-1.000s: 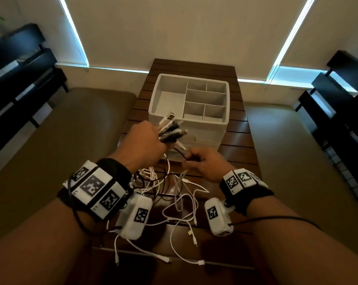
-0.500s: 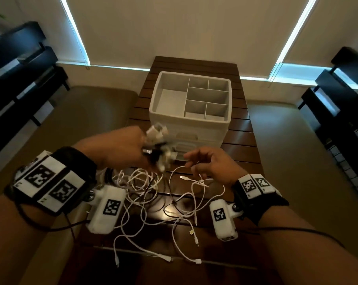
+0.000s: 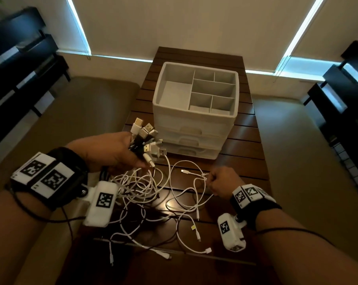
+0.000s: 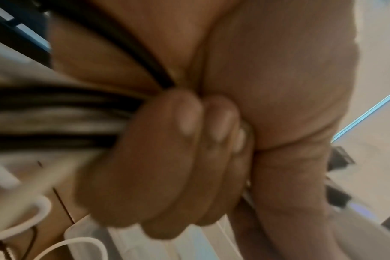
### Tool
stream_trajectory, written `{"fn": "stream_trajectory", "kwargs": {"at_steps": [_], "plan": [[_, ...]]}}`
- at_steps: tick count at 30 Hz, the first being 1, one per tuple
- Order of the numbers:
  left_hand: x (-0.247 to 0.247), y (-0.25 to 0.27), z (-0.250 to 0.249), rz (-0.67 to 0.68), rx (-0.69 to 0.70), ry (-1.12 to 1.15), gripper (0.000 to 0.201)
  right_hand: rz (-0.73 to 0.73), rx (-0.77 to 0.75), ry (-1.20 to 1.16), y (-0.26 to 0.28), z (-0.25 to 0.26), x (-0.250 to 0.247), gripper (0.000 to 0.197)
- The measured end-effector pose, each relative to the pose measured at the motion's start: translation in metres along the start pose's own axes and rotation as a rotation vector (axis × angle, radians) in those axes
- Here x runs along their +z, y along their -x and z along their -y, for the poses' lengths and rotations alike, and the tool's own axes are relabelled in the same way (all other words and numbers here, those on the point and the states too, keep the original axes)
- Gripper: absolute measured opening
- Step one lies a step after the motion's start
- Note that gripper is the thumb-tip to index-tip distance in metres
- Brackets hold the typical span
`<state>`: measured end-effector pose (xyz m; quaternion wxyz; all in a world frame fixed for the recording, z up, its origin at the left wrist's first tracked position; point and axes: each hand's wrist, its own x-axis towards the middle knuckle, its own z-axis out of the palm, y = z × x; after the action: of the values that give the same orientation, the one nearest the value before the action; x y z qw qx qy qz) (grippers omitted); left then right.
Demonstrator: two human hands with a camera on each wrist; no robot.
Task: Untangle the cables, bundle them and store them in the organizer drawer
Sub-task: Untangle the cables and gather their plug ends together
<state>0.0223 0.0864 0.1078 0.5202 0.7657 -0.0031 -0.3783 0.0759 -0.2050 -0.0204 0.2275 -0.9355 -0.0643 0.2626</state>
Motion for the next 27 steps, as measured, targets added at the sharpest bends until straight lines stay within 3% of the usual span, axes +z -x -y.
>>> {"fn": "stream_trajectory", "kwargs": {"at_steps": [3, 5, 7, 9, 12, 14, 17, 21, 24, 27], "plan": [[0.001, -0.006, 0.009, 0.021, 0.07, 0.172, 0.044, 0.299, 0.095, 0.061, 0.001, -0.001, 0.022, 0.014], [0.003, -0.008, 0.012, 0.011, 0.095, 0.201, 0.043, 0.391, 0.107, 0.161, 0.002, -0.002, 0.042, 0.025], [0.006, -0.011, 0.01, -0.024, 0.12, 0.195, 0.03, 0.341, 0.077, 0.23, 0.0, -0.01, 0.065, 0.035], [0.01, -0.013, 0.007, -0.077, 0.123, 0.199, 0.014, 0.271, 0.018, 0.269, -0.005, -0.019, 0.085, 0.027], [0.017, -0.016, 0.003, -0.139, 0.11, 0.2, 0.008, 0.231, -0.008, 0.34, -0.014, -0.026, 0.096, 0.021], [0.021, -0.017, 0.002, -0.171, 0.112, 0.181, 0.008, 0.21, -0.025, 0.358, -0.009, -0.012, 0.074, 0.022], [0.025, -0.021, -0.001, -0.242, 0.134, 0.129, 0.005, 0.019, -0.08, 0.258, -0.003, 0.012, 0.019, 0.014], [0.025, -0.031, -0.004, -0.351, 0.138, 0.12, 0.028, -0.186, -0.164, 0.092, 0.011, 0.031, -0.05, 0.007], [0.026, -0.032, -0.01, -0.389, 0.172, 0.142, 0.006, -0.247, -0.212, 0.005, 0.025, 0.04, -0.081, 0.007], [0.025, -0.036, -0.014, -0.434, 0.22, 0.192, 0.024, -0.335, -0.279, -0.04, 0.039, 0.051, -0.092, 0.014]]}}
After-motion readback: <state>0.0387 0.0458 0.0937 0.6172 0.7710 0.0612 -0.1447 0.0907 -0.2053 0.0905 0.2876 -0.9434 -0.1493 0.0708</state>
